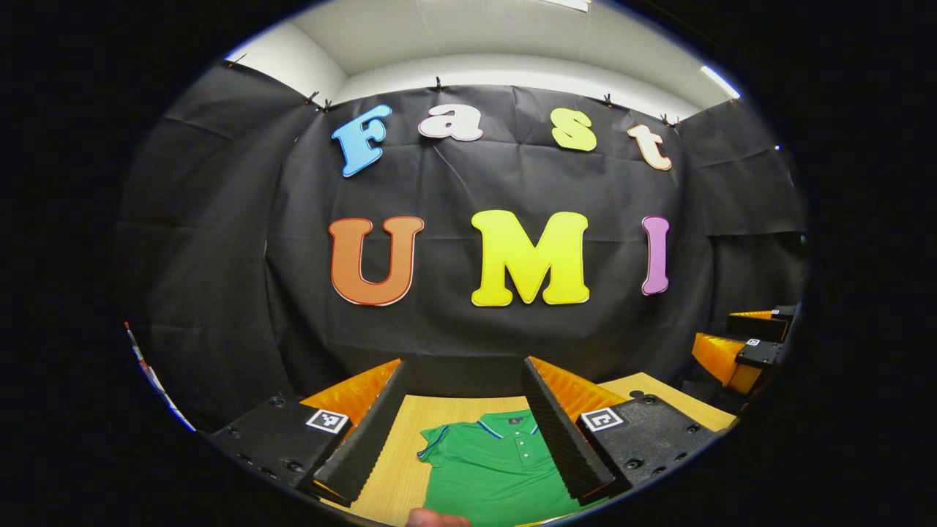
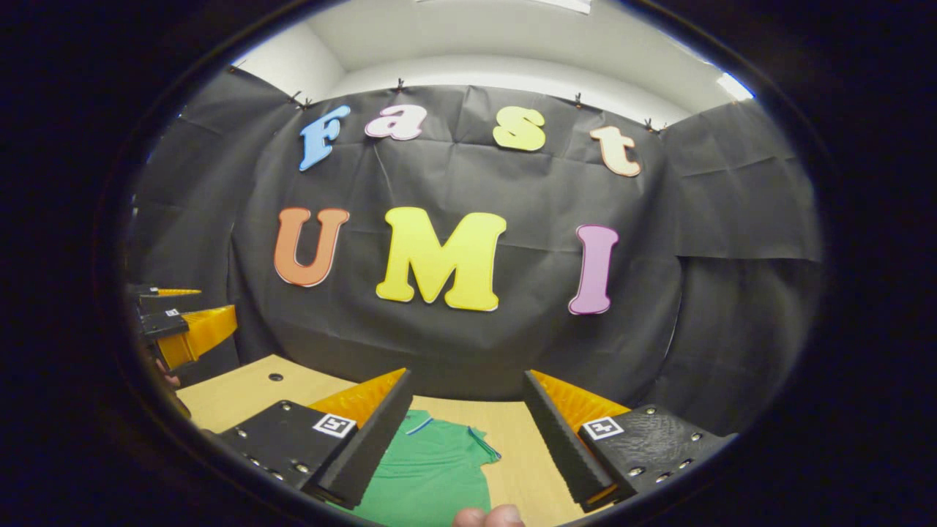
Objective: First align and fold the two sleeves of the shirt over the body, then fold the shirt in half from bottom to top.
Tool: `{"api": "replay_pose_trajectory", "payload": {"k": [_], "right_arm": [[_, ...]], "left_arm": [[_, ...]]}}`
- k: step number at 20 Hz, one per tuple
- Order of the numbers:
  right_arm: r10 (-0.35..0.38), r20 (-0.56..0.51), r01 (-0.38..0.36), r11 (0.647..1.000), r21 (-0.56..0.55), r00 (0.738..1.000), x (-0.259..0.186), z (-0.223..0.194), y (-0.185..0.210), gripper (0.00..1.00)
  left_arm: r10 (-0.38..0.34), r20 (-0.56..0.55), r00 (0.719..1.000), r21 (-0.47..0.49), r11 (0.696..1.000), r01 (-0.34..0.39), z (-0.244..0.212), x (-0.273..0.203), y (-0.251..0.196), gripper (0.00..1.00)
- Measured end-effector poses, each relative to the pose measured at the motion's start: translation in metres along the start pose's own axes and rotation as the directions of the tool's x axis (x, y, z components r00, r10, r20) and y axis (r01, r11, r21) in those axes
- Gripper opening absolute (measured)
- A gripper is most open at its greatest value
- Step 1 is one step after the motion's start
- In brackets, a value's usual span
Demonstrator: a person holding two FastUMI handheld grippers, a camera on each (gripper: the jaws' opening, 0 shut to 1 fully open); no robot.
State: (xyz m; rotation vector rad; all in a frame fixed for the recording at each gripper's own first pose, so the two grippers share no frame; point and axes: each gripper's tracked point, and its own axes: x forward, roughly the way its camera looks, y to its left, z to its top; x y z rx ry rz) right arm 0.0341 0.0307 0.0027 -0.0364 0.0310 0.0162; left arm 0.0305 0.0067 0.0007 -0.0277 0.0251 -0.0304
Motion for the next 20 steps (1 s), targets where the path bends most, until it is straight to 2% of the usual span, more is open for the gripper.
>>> {"api": "replay_pose_trajectory", "payload": {"k": [5, 13, 17, 20], "right_arm": [[-0.006, -0.018, 0.006, 1.000, -0.005, 1.000, 0.014, -0.003, 0.004, 0.96], [0.045, -0.088, -0.047, 0.999, -0.021, 0.995, 0.049, -0.024, 0.004, 0.96], [0.113, -0.233, -0.118, 0.993, -0.007, 0.966, 0.088, -0.082, -0.007, 0.96], [0.132, -0.310, -0.143, 0.990, -0.013, 0.942, 0.125, -0.130, -0.021, 0.97]], "left_arm": [[-0.031, -0.007, 0.999, 0.011, 0.999, 0.031, -0.005, 0.015, -0.004, 0.99], [-0.031, -0.040, 0.999, 0.004, 1.000, 0.031, -0.017, 0.033, -0.005, 0.99], [-0.021, -0.083, 0.996, -0.001, 1.000, 0.021, -0.034, 0.040, -0.007, 0.99], [0.000, -0.131, 0.991, 0.007, 1.000, 0.001, -0.054, 0.043, -0.009, 0.99]]}}
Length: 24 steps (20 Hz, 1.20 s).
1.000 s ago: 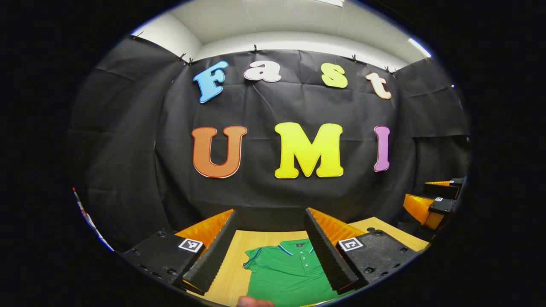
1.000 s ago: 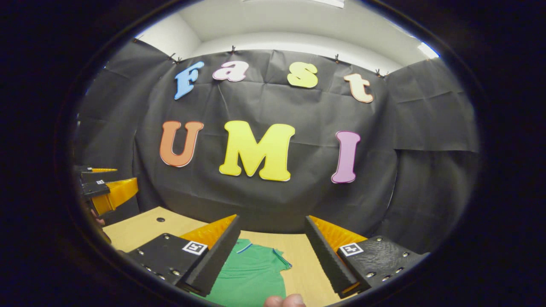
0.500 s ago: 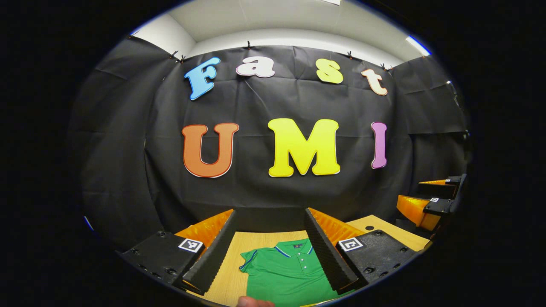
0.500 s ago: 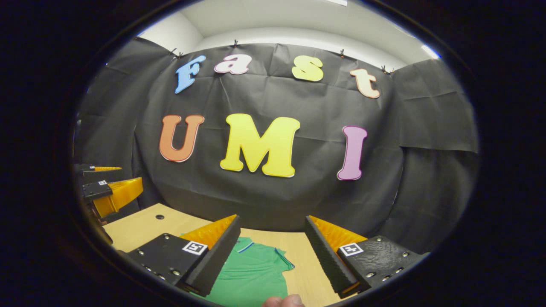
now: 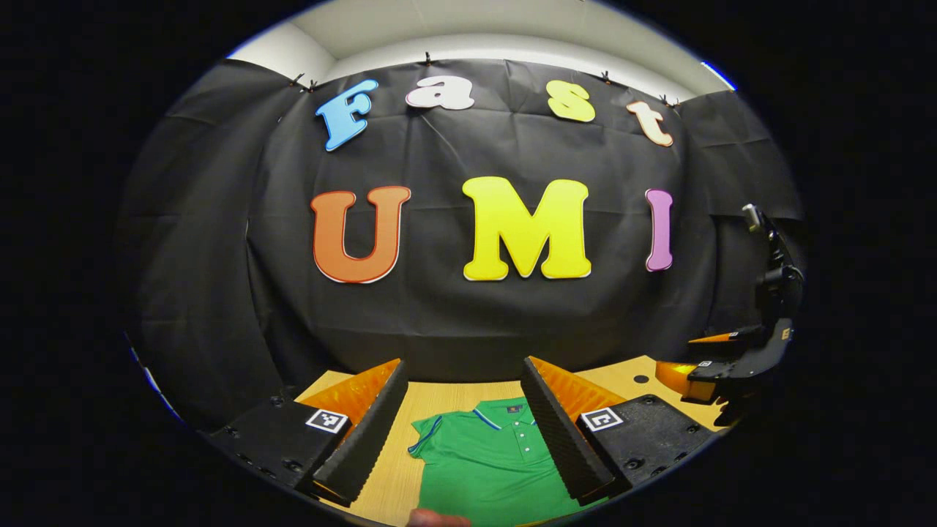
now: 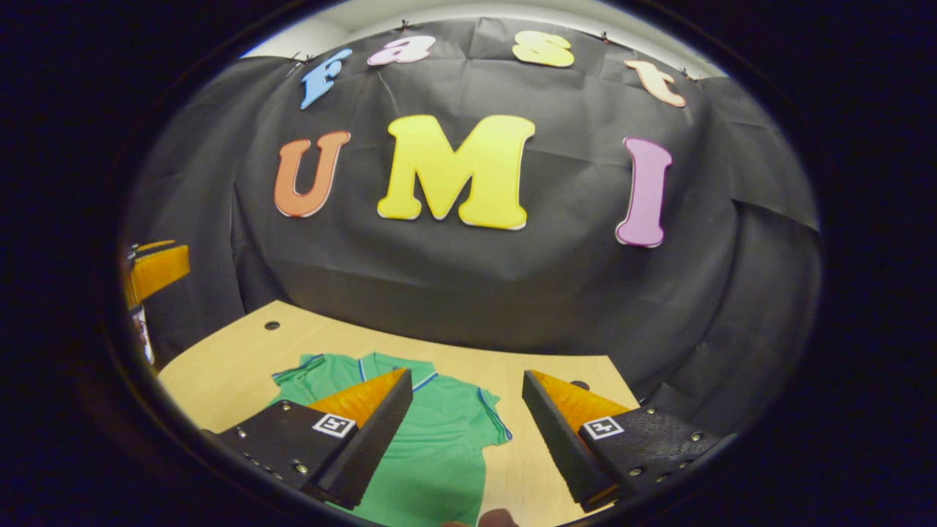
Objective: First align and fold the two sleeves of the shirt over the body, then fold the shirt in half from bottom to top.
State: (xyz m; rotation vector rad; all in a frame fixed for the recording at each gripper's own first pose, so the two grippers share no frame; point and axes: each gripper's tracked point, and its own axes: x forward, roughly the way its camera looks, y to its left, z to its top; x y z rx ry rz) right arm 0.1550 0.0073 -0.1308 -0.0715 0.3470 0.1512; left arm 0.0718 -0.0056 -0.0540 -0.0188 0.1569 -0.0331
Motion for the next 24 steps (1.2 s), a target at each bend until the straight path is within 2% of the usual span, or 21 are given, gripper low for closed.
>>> {"api": "replay_pose_trajectory", "payload": {"k": [4, 9, 13, 14, 17, 21, 24], "right_arm": [[0.034, -0.055, -0.037, 0.998, -0.046, 0.998, 0.071, -0.038, -0.014, 0.96], [0.081, -0.154, -0.082, 0.997, -0.001, 0.985, 0.154, -0.082, -0.018, 0.97], [0.104, -0.215, -0.112, 0.993, -0.027, 0.971, 0.210, -0.113, -0.016, 0.94], [0.103, -0.230, -0.112, 0.993, -0.027, 0.968, 0.219, -0.125, -0.018, 0.88], [0.100, -0.279, -0.104, 0.995, 0.001, 0.955, 0.243, -0.150, -0.026, 0.79], [0.105, -0.331, -0.108, 0.994, 0.010, 0.938, 0.257, -0.175, -0.028, 0.72], [0.102, -0.344, -0.093, 0.995, 0.042, 0.933, 0.262, -0.179, -0.031, 0.42]], "left_arm": [[0.046, -0.083, 0.996, 0.012, 0.999, -0.045, -0.027, 0.009, -0.005, 0.99], [0.087, -0.127, 0.988, 0.009, 0.996, -0.086, -0.044, 0.017, -0.010, 1.00], [0.121, -0.182, 0.976, 0.018, 0.993, -0.120, -0.067, 0.019, -0.012, 1.00], [0.129, -0.194, 0.973, 0.025, 0.992, -0.126, -0.074, 0.019, -0.013, 1.00], [0.147, -0.232, 0.962, 0.027, 0.989, -0.145, -0.091, 0.017, -0.013, 1.00], [0.162, -0.269, 0.949, 0.013, 0.986, -0.165, -0.108, 0.015, -0.013, 1.00], [0.165, -0.276, 0.947, 0.008, 0.986, -0.169, -0.110, 0.016, -0.016, 1.00]]}}
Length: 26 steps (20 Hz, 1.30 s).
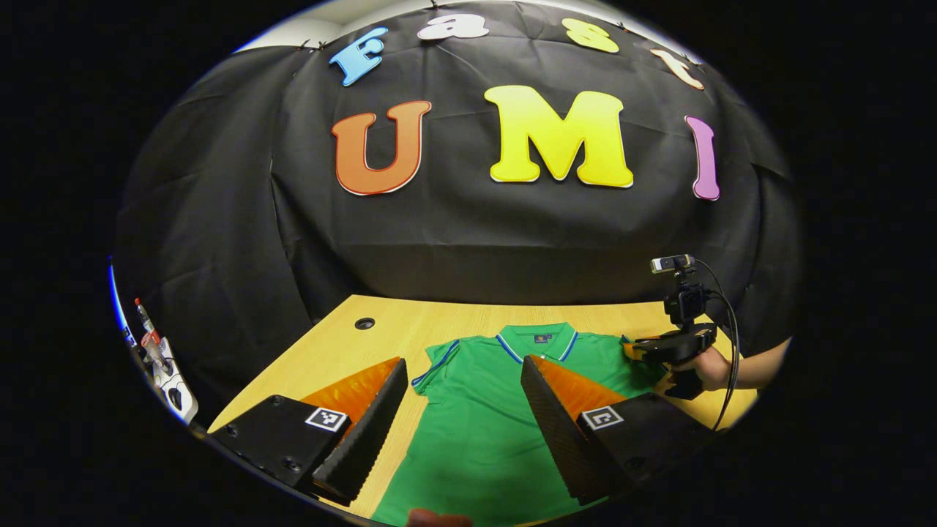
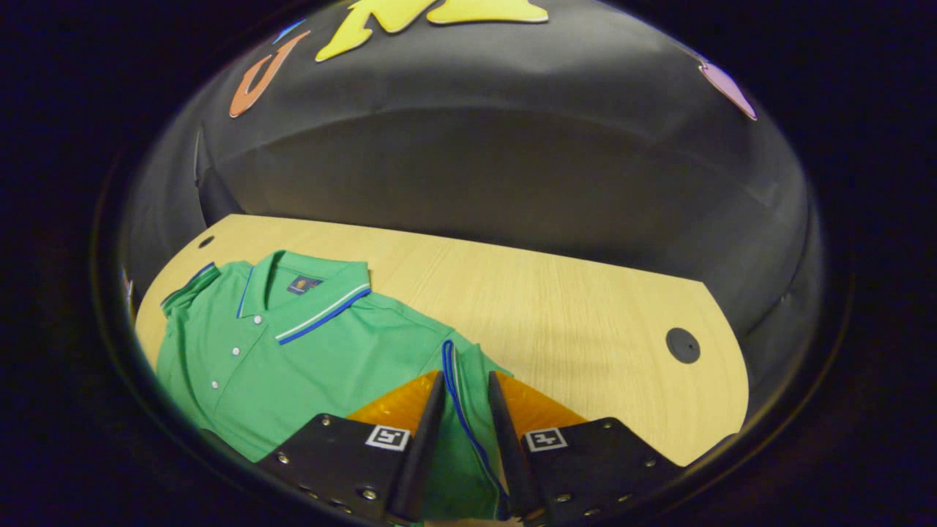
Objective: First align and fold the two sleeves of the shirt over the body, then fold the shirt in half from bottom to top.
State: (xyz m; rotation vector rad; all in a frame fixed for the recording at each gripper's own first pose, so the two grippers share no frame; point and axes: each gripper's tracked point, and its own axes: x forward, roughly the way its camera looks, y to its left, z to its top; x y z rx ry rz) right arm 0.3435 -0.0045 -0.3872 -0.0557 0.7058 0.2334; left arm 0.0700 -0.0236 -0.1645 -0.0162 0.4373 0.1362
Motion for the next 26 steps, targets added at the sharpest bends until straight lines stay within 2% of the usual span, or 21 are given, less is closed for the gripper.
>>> {"api": "replay_pose_trajectory", "payload": {"k": [1, 2, 4, 5, 6, 8, 17, 26], "right_arm": [[0.008, -0.005, -0.008, 1.000, 0.016, 1.000, 0.000, 0.000, 0.000, 0.43], [-0.016, -0.006, 0.016, 0.999, 0.031, 1.000, 0.001, 0.001, -0.006, 0.41], [-0.010, -0.027, 0.012, 0.999, 0.053, 1.000, 0.000, -0.001, -0.005, 0.17], [-0.022, -0.025, 0.023, 0.999, 0.046, 0.999, -0.001, 0.002, -0.007, 0.17], [-0.014, -0.029, 0.016, 0.998, 0.067, 0.999, -0.001, 0.003, -0.006, 0.02], [0.003, -0.024, -0.002, 0.997, 0.080, 1.000, -0.008, 0.006, -0.003, 0.02], [0.000, 0.038, -0.005, 0.992, 0.128, 0.999, -0.051, 0.044, 0.007, 0.02], [0.061, 0.069, -0.068, 0.992, 0.104, 0.996, -0.071, 0.071, 0.095, 0.02]], "left_arm": [[0.000, 0.001, 1.000, 0.000, 1.000, 0.000, 0.001, 0.000, -0.001, 1.00], [-0.001, 0.002, 1.000, 0.003, 1.000, 0.001, 0.002, 0.000, 0.000, 1.00], [-0.006, 0.004, 1.000, 0.004, 1.000, 0.005, 0.002, -0.002, -0.002, 1.00], [-0.008, 0.004, 1.000, 0.005, 1.000, 0.008, 0.002, -0.003, -0.003, 1.00], [-0.009, 0.005, 1.000, 0.007, 1.000, 0.009, 0.002, -0.003, -0.003, 1.00], [-0.012, 0.011, 1.000, 0.008, 1.000, 0.012, 0.003, -0.005, -0.003, 1.00], [-0.011, 0.031, 0.999, -0.018, 1.000, 0.012, 0.006, -0.013, 0.011, 1.00], [0.018, 0.042, 0.999, -0.054, 0.998, -0.016, 0.001, -0.028, 0.052, 1.00]]}}
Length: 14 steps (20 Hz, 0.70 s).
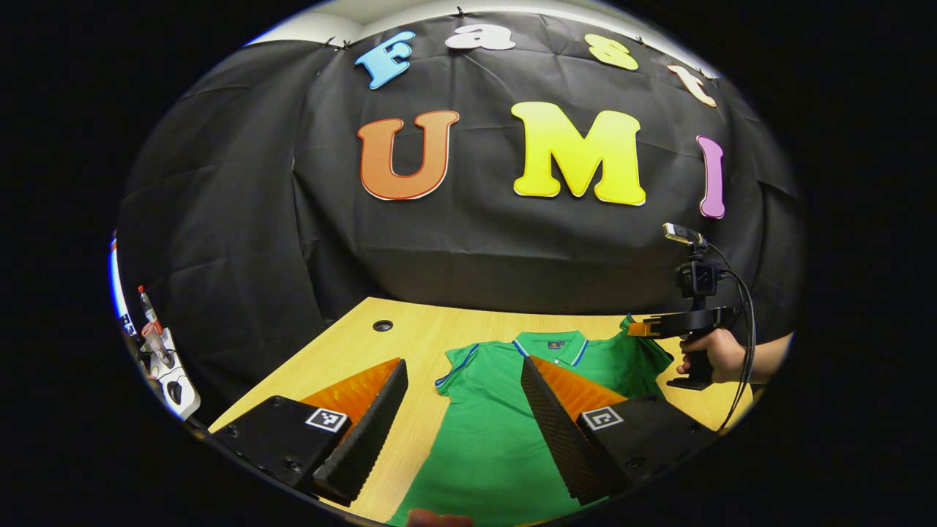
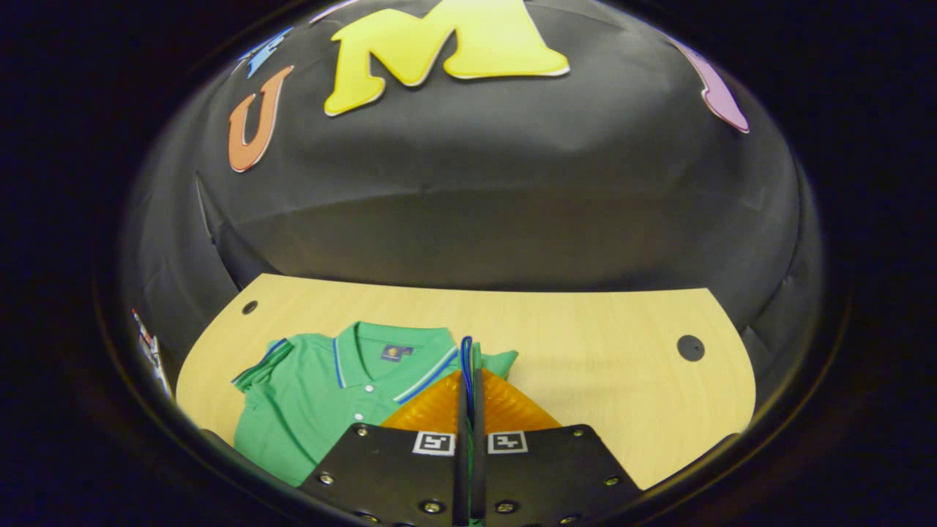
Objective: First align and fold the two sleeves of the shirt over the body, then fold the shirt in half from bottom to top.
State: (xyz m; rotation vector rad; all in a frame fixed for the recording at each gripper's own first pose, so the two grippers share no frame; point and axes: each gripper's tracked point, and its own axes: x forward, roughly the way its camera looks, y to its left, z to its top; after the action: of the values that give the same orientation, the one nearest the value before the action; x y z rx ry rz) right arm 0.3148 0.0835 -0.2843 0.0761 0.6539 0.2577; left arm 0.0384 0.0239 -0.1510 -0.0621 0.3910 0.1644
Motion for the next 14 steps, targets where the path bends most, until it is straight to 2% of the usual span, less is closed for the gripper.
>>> {"api": "replay_pose_trajectory", "payload": {"k": [6, 7, 10, 11, 12, 14], "right_arm": [[-0.021, -0.065, 0.019, 0.999, -0.035, 0.998, 0.026, -0.026, 0.047, 0.02], [-0.005, -0.093, 0.002, 1.000, -0.029, 0.996, 0.029, -0.032, 0.056, 0.02], [0.026, -0.108, -0.026, 1.000, 0.006, 0.994, 0.024, -0.035, 0.076, 0.16], [0.029, -0.089, -0.028, 0.999, 0.017, 0.996, 0.018, -0.028, 0.078, 0.16], [0.021, -0.073, -0.020, 1.000, 0.016, 0.997, 0.011, -0.022, 0.077, 0.23], [-0.004, -0.032, 0.005, 1.000, 0.013, 0.999, -0.017, -0.004, 0.068, 0.25]], "left_arm": [[0.026, 0.002, 1.000, -0.008, 1.000, -0.026, -0.003, -0.009, 0.037, 1.00], [0.029, 0.001, 1.000, -0.011, 1.000, -0.029, -0.004, -0.009, 0.042, 1.00], [0.033, -0.001, 0.999, -0.019, 0.999, -0.033, -0.005, -0.011, 0.059, 1.00], [0.028, 0.001, 1.000, -0.024, 0.999, -0.028, -0.005, -0.008, 0.062, 1.00], [0.017, -0.001, 1.000, -0.027, 0.999, -0.017, -0.005, -0.005, 0.063, 1.00], [-0.028, 0.009, 1.000, -0.025, 0.999, 0.028, -0.001, 0.002, 0.061, 1.00]]}}
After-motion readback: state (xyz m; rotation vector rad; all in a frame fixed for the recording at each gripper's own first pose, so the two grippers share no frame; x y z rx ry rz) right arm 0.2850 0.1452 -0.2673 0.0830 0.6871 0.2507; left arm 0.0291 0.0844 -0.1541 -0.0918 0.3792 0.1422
